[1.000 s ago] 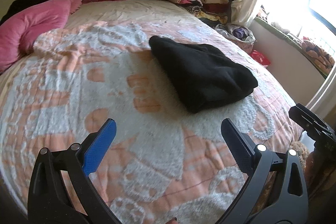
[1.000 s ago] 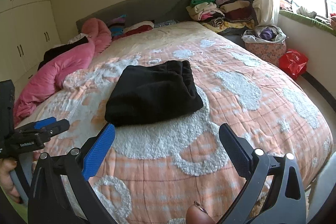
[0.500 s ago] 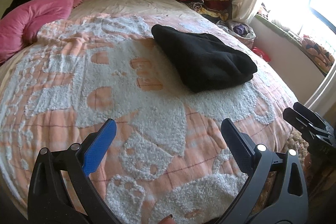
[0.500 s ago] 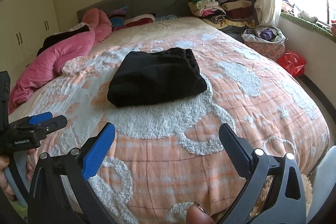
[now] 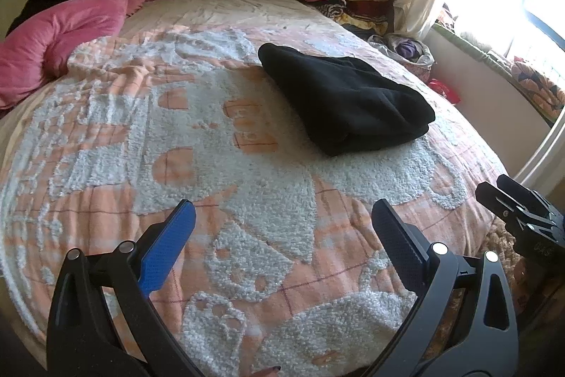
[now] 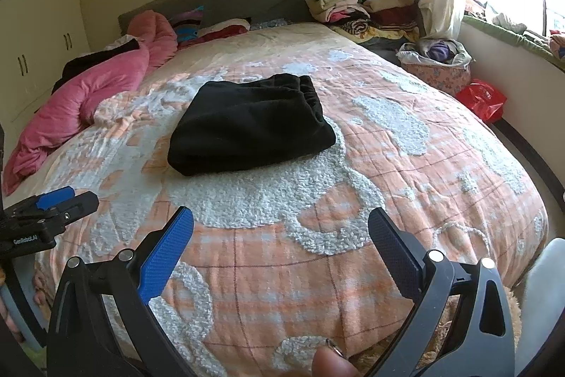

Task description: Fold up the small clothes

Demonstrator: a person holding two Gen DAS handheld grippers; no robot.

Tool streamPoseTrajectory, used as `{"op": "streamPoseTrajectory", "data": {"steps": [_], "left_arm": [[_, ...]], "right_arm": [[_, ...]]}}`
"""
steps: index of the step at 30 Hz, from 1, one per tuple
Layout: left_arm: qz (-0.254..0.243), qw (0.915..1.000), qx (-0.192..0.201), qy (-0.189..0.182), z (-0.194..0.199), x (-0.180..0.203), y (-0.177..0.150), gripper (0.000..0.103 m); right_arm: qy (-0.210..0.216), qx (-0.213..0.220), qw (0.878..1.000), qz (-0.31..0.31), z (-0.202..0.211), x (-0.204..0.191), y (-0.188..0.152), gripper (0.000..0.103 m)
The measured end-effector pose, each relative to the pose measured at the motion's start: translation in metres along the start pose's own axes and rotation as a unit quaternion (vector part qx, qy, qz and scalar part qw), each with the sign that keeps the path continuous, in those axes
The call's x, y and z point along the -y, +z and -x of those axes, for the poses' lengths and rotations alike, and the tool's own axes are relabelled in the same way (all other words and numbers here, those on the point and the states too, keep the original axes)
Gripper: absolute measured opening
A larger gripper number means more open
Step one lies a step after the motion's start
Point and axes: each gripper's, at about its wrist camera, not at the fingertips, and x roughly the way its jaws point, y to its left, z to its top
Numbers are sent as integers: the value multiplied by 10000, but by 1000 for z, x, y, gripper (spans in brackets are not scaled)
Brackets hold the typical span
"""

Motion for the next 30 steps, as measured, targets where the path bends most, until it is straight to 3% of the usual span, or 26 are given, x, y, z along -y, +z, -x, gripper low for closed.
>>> {"op": "streamPoseTrajectory", "data": {"steps": [30], "left_arm": [[63,10000,-37,25,0,-1,-1,94]], "right_arm": [[-37,-42,10000,66,1,-4,-3,99]]}}
